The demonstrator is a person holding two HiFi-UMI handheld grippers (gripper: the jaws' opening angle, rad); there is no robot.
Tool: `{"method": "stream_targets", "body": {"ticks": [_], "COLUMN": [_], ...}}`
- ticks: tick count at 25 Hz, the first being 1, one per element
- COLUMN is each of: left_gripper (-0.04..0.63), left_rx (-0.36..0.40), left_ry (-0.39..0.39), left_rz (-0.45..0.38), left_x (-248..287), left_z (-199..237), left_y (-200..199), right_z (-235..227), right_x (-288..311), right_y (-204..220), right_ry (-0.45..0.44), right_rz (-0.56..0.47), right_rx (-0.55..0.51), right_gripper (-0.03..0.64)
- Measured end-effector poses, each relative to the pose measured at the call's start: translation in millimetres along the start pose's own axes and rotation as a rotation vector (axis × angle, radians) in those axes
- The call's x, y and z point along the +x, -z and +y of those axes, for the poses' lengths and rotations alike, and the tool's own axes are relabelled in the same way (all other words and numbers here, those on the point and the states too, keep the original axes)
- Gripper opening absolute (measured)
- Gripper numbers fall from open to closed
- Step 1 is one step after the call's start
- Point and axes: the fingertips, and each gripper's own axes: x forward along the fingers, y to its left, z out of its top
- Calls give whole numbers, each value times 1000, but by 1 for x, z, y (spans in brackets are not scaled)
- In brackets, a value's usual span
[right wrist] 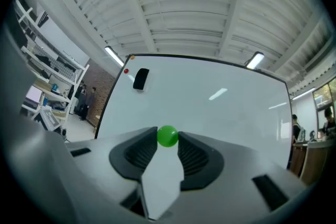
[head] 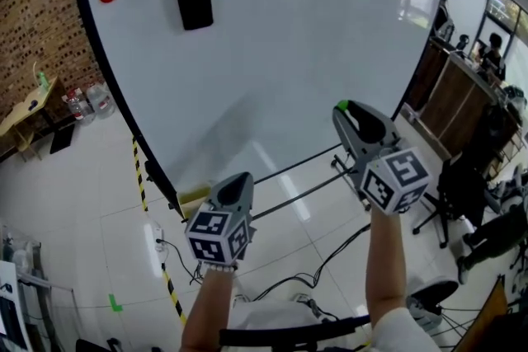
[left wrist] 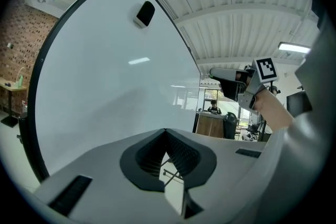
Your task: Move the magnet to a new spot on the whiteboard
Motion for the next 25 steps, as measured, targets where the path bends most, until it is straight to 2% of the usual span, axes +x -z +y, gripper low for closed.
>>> {"method": "stream_targets", "body": {"ticks": [6,12,25], "left_gripper": [-8,-8,-8], "left_rx": [-6,-6,7], "left_ry": [-24,-52,-121], "left_rz": [-4,-9,-25], "left_x": [-5,-8,-2], "left_z": [12,20,55], "left_y": [1,-3,-22], "right_z": [3,8,23], "right_x": [36,69,143], "right_y": [-35,-53,-26], "right_ry": [-26,-63,-82], "right_rz": [-33,-42,25], "right_rx": [-70,-104,-140], "right_gripper": [138,138,138]}}
